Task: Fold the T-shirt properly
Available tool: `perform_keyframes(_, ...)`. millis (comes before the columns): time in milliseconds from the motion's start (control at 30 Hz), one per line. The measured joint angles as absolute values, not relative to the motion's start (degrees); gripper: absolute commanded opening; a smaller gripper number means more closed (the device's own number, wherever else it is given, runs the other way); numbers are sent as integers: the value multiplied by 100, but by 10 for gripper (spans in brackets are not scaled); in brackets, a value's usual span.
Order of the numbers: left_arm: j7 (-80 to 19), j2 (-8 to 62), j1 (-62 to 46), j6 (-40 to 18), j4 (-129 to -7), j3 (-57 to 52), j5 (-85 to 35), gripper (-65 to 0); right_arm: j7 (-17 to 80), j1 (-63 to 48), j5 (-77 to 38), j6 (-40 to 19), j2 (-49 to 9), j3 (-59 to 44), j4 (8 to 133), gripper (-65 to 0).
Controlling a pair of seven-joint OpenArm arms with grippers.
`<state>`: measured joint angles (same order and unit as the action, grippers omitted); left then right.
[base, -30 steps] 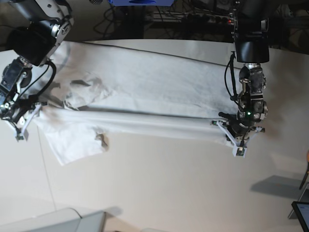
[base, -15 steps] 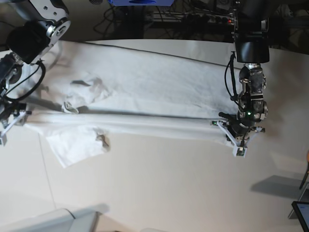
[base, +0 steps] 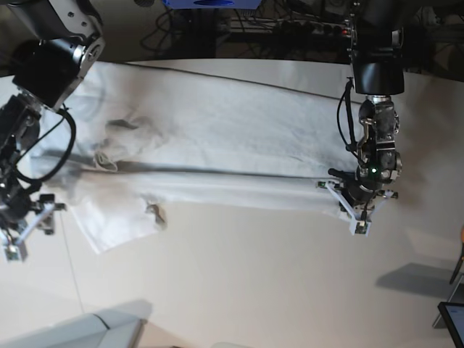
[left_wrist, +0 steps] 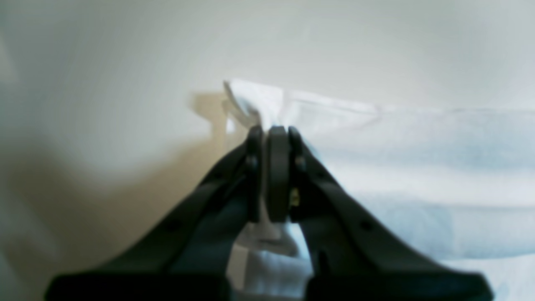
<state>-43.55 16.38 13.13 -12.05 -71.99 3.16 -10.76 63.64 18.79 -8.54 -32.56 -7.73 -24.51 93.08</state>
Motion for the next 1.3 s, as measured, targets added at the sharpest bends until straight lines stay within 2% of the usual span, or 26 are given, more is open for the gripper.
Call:
perform_keyframes(167, -4386, 1584, 1299, -1194, -7258, 311, -1026, -650, 5763, 2427, -882, -3295, -762, -1498, 8128, -292)
perform_keyframes(500, -4414, 1570, 1282, -1184, -7301, 305, -1007, -650, 4106, 3319, -762, -3232, -1092, -1273, 4722, -292)
perform_keyframes(1000, -4449, 1570, 1280, -1184, -7323, 305, -1007, -650, 3065, 3887, -762, -3232, -1350, -1273, 3063, -292)
perform_keyframes(1200, -4460, 1570, 1278, -1184, -7341, 305, -1004, -650, 2939, 3870, -722, -3232, -1457, -1271, 2995, -292)
perform_keyframes(1300, -4456, 1573, 1278, -1184, -7341, 305, -1007, -650, 2834, 3883, -165, -3229, -1509, -939, 2993, -292)
